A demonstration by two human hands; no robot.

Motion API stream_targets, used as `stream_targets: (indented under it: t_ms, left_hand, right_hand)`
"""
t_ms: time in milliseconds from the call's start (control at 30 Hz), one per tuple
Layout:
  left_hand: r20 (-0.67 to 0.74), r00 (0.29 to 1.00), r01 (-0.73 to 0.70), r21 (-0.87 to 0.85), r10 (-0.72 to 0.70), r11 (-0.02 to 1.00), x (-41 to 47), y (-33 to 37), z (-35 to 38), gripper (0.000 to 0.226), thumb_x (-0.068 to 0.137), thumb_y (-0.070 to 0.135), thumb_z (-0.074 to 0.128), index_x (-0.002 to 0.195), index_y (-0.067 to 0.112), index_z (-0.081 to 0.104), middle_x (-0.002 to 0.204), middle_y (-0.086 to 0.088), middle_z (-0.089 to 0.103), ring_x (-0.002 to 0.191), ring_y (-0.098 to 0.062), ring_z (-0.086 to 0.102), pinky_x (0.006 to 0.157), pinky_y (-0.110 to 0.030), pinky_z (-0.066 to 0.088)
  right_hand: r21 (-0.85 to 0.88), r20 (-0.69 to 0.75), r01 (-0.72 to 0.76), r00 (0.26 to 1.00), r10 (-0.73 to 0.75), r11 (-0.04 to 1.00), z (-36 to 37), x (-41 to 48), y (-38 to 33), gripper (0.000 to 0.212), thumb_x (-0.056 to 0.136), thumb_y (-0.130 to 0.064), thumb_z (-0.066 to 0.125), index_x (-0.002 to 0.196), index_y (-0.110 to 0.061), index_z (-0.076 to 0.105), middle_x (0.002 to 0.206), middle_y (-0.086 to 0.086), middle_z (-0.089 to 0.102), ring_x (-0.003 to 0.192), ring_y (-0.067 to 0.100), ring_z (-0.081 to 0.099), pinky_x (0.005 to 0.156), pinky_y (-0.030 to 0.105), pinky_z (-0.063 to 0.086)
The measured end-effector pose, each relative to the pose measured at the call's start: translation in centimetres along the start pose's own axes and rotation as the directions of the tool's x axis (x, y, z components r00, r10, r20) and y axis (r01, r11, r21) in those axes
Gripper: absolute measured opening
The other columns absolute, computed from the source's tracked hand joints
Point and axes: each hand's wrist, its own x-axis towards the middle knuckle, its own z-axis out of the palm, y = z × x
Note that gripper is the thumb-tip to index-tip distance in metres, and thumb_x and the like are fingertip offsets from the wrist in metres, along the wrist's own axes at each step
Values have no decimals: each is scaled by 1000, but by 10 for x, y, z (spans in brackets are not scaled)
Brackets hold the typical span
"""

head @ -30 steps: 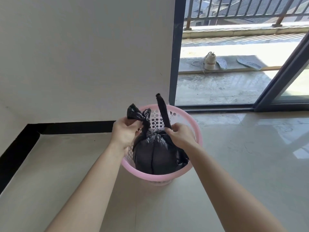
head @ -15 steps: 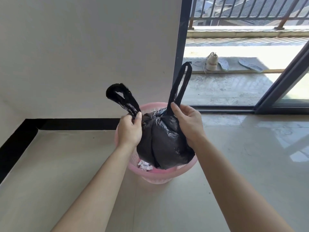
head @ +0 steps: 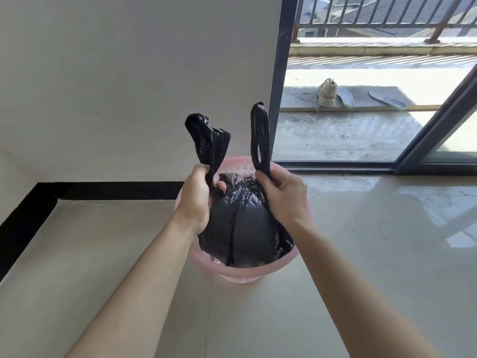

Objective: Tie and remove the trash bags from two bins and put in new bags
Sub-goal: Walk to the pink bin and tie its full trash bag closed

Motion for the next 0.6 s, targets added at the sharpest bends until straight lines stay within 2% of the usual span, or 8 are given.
stream_targets:
  t_ms: [67,133,233,300,367,433,500,600]
  left_hand:
    - [54,990,133,-97,-128,986,2,-4,-5,10,95,18,38,91,13,46,59,4,42,59,-12,41,63,-24,39]
    - [61,990,126,32,-127,992,3,-11,-8,15,99,13,43,86,13,51,63,3,45,60,-11,42,65,-24,40]
    - [56,995,61,295,-81,953,5,-14,-10,23,105,25,42,103,17,63,68,4,60,58,-8,50,64,-22,44]
    - [51,995,62,344,-85,937,7,-7,-12,25,104,28,43,99,18,66,66,2,63,55,-8,50,58,-20,45]
    - [82,990,73,403,-115,912,9,-2,-17,30,100,24,48,75,13,57,58,3,51,53,-11,43,58,-23,38]
    - [134,977,85,460,-164,884,7,2,-17,21,95,10,49,74,12,49,55,5,40,53,-11,35,54,-23,30]
    - [218,956,68,493,-198,868,4,5,-19,23,90,-6,51,72,8,55,57,1,49,55,-11,47,53,-19,36]
    - [416,882,42,397,-220,917,-2,7,-22,22,86,-10,61,104,1,69,101,-13,73,98,-20,70,85,-27,55]
  right_hand:
    - [43,-14,33,999,-32,999,-2,-1,-4,15,94,-33,67,94,-22,77,71,-2,66,73,14,59,65,21,44]
    - [47,-6,79,997,-78,996,-2,-3,-7,14,95,-30,67,100,-22,78,77,-2,66,75,13,56,61,16,39]
    - [-4,-7,171,985,-172,985,-3,-8,-7,18,95,-29,67,109,-25,77,91,-10,69,77,0,58,63,6,38]
    - [-61,-2,287,958,-288,956,-2,-8,-2,18,94,-24,69,110,-23,77,92,-9,68,76,-3,54,69,0,35]
    - [-114,75,410,912,-404,905,1,-7,2,18,94,-19,68,109,-19,77,85,-5,65,75,2,51,72,6,40]
    - [-134,183,475,875,-449,870,5,-6,6,19,95,-20,65,110,-17,76,86,-1,64,77,14,58,72,25,49]
    - [-167,236,503,856,-460,848,7,-4,8,20,96,-21,63,110,-15,76,89,3,64,76,21,62,70,32,51]
    - [-198,259,538,835,-485,819,7,0,8,18,96,-20,63,105,-14,77,87,4,63,72,24,61,65,33,50]
